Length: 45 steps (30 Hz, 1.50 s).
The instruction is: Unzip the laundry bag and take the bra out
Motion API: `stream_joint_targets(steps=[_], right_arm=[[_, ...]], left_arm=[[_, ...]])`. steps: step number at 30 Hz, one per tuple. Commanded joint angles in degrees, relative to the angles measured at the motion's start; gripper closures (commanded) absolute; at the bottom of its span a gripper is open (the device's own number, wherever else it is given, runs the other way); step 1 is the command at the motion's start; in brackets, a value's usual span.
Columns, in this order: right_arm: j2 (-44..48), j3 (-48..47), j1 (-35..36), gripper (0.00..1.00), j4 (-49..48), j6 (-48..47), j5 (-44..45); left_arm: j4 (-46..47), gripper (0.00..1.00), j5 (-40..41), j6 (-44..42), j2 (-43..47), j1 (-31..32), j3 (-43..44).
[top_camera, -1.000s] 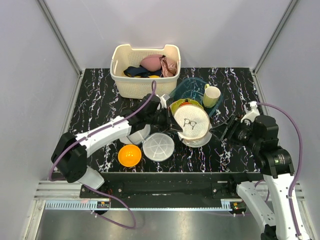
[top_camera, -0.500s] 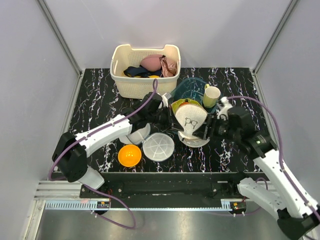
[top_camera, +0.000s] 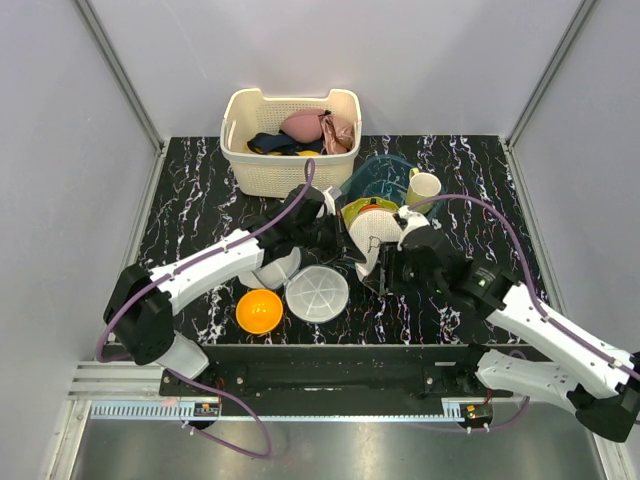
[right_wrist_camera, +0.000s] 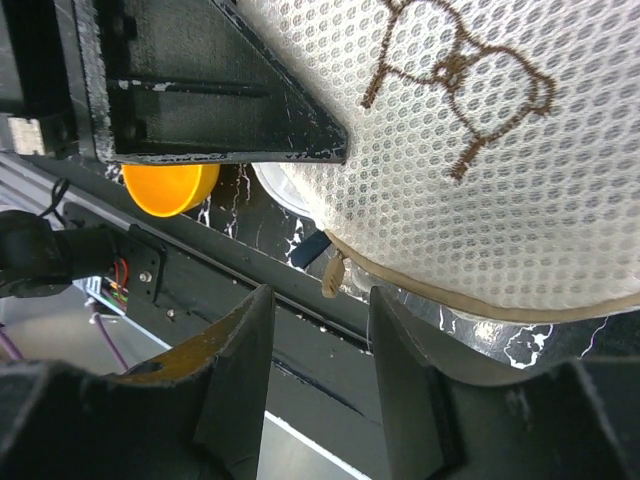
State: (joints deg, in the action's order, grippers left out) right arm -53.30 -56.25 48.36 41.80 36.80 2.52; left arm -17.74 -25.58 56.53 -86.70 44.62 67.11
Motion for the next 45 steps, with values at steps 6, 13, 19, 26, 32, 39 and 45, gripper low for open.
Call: stream_joint_targets(steps=[6, 13, 19, 26, 32, 39, 45], right_arm=[[-3.2, -2.8, 3.1, 0.54, -3.0, 0.8, 6.8], [-4.2, -1.8, 3.1, 0.72, -3.6, 1.5, 6.6], [-1.1, -0.9, 3.1, 1.00, -2.7, 2.6, 8.4], [2.7, -1.5, 3.1, 1.00, 2.3, 2.2, 13.1], [9.1, -3.3, 3.1, 1.00, 12.9, 1.4, 24.4], [12.2, -3.4, 3.1, 1.00, 20.2, 3.5, 29.8], [15.2, -5.6, 3.1, 1.00, 21.0, 4.8, 36.2]], left_arm=[[0.2, 1.00, 1.7, 0.1, 2.9, 0.1, 1.1], [0.3, 1.00, 1.3, 0.1, 3.2, 0.1, 0.9], [0.3, 1.00, 1.2, 0.3, 3.6, 0.1, 0.7], [0.3, 1.00, 0.6, 0.1, 4.1, 0.0, 1.2], [-2.2, 1.00, 0.4, -1.9, 5.3, -0.8, 2.8], [-3.8, 1.00, -1.3, -4.3, 5.5, -1.6, 4.7], [-10.0, 1.00, -6.6, -13.8, 3.6, -1.5, 10.4]])
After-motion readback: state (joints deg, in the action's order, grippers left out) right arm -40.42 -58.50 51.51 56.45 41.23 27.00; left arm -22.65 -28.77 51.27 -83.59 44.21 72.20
